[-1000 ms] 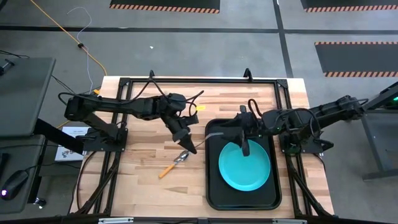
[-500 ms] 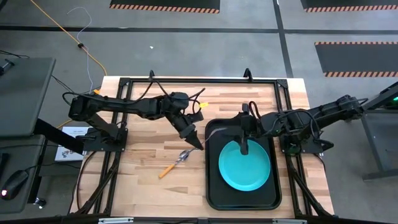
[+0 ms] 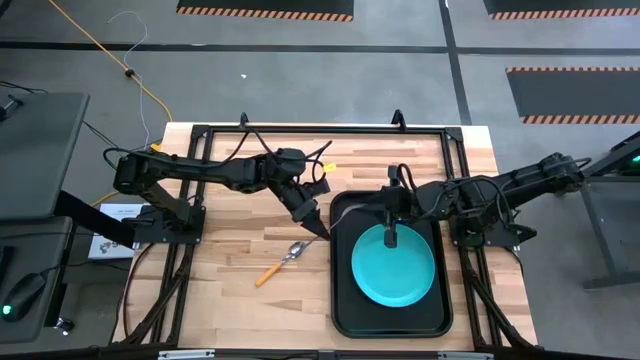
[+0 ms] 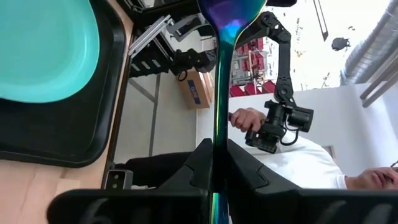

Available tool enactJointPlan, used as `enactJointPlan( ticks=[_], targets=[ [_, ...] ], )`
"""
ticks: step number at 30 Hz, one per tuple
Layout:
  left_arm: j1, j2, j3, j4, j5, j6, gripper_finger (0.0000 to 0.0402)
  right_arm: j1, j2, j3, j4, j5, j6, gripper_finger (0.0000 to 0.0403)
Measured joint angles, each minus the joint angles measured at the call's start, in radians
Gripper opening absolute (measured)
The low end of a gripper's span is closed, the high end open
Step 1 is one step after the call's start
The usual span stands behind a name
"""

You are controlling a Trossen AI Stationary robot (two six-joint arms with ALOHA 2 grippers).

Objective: Pick and place plate/cup/fork/spoon on tray
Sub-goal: Put the blue fork on black serving tray to the right of the blue plate

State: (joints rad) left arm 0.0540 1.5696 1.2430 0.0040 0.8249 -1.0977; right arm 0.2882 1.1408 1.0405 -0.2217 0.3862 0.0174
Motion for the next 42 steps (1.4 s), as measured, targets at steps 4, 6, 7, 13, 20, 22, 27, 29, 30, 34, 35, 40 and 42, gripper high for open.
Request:
enactJointPlan(
  ticks=[4,6,7,13,20,22,27,29,30,34,35,40,42],
  targets=[
    [0.000,-0.001,0.000,0.000,0.005,0.001,0.0010,0.000,0.000,0.000,0.003,-0.002,0.002,0.0028],
    [0.000,-0.002,0.000,-0.001,0.013,0.001,0.0010,0.001,0.000,0.000,0.002,-0.004,0.000,0.0010],
    [0.000,-0.002,0.000,-0.001,0.012,0.004,0.0010,0.001,0.000,0.000,0.002,-0.007,0.002,0.0007],
    [-0.001,-0.003,0.000,0.011,-0.059,0.086,0.0049,0.009,-0.002,-0.001,-0.020,-0.028,0.078,0.0002],
    [0.038,-0.002,0.000,0.004,-0.110,0.156,0.0153,0.060,-0.044,-0.001,-0.107,-0.027,0.164,0.0000],
    [0.066,-0.002,0.000,0.023,-0.110,0.168,0.0179,0.075,-0.069,-0.001,-0.152,-0.028,0.199,0.0000],
    [0.140,-0.002,0.000,0.120,-0.102,0.168,0.0228,0.121,-0.138,-0.001,-0.301,-0.065,0.357,0.0000],
    [0.162,-0.002,0.000,0.165,-0.099,0.169,0.0239,0.145,-0.157,-0.001,-0.353,-0.094,0.428,0.0000],
    [0.171,-0.002,0.000,0.187,-0.098,0.173,0.0242,0.158,-0.163,-0.001,-0.378,-0.113,0.464,0.0000],
    [0.198,-0.002,0.000,0.249,-0.098,0.247,0.0244,0.212,-0.174,-0.001,-0.427,-0.262,0.640,0.0000],
    [0.203,-0.002,0.000,0.257,-0.098,0.267,0.0244,0.226,-0.173,-0.001,-0.426,-0.311,0.689,0.0000],
    [0.211,-0.003,0.000,0.256,-0.098,0.351,0.0239,0.340,-0.171,-0.001,-0.428,-0.451,0.990,0.0000],
    [0.207,-0.003,0.000,0.256,-0.098,0.369,0.0239,0.414,-0.171,-0.001,-0.445,-0.446,1.118,0.0000]
  ],
)
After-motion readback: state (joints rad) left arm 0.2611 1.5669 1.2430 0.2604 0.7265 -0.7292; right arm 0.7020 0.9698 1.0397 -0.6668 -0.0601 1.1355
